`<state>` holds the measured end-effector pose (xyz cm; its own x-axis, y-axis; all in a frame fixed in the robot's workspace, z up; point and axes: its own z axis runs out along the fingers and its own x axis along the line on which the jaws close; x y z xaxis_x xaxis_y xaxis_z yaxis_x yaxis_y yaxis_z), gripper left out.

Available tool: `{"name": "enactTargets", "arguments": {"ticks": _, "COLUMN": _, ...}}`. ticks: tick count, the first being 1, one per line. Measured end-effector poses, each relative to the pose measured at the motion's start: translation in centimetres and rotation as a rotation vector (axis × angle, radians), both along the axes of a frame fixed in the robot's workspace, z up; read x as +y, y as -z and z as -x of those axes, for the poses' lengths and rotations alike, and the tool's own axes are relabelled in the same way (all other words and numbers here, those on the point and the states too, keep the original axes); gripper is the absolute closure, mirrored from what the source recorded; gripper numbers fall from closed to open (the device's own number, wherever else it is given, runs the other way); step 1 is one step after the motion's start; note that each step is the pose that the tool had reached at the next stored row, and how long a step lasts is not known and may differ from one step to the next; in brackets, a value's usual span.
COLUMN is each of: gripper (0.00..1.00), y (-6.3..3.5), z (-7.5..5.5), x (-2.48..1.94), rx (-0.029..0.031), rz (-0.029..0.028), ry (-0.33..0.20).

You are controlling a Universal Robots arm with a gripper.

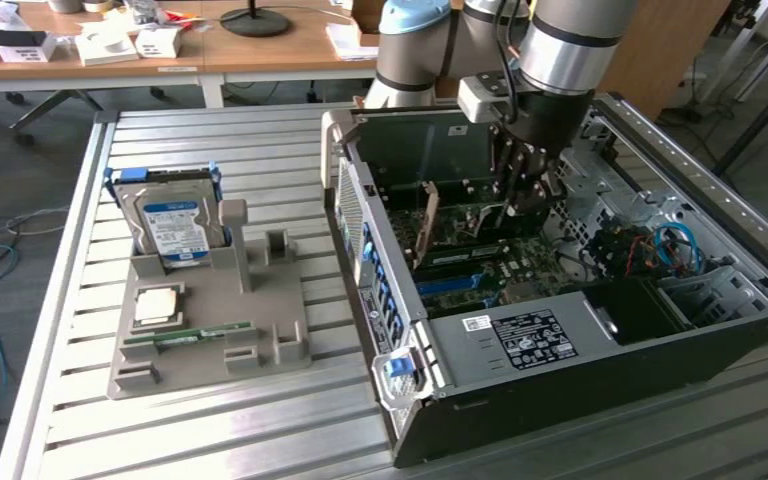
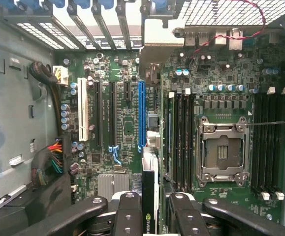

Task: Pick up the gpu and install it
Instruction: 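Insert the gpu into the slot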

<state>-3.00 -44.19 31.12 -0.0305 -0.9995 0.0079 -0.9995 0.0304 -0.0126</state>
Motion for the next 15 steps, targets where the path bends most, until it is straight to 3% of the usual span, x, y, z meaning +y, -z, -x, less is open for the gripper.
{"name": "enactTargets", "arguments": {"ticks": 8, "gripper": 0.74, "y": 0.02, "z": 0.44, "x": -0.02, "rx": 0.0001, "rz": 0.0000, "ry": 0.000}}
{"name": "enactTargets", "arguments": {"ticks": 11, "gripper": 0.74, "y": 0.02, "z": 0.44, "x": -0.32, "rx": 0.0000, "rz": -0.0001, "ry": 0.000}}
{"name": "enactTargets", "arguments": {"ticks": 15, "gripper": 0.74, "y": 0.24, "z": 0.44, "x": -0.36, "rx": 0.0000, "rz": -0.0001, "ry": 0.000}}
